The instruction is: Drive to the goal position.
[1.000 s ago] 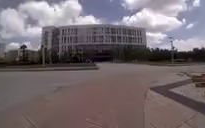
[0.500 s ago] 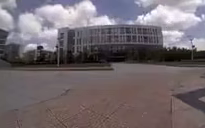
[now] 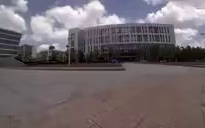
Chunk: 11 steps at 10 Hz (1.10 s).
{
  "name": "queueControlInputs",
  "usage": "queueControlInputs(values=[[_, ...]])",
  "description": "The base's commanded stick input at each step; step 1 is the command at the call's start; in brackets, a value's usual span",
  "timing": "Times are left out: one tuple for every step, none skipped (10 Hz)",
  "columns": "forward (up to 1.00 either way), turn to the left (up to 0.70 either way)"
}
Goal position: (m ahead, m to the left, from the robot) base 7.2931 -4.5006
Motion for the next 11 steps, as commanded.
queueControlInputs(values=[[0.7, 0.0], [0.7, 0.0], [0.7, 0.0], [0.7, 0.0], [0.7, 0.0], [0.7, 0.0], [0.7, 0.0], [0.7, 0.0], [0.7, 0.0], [0.7, 0.0], [0.7, 0.0]])
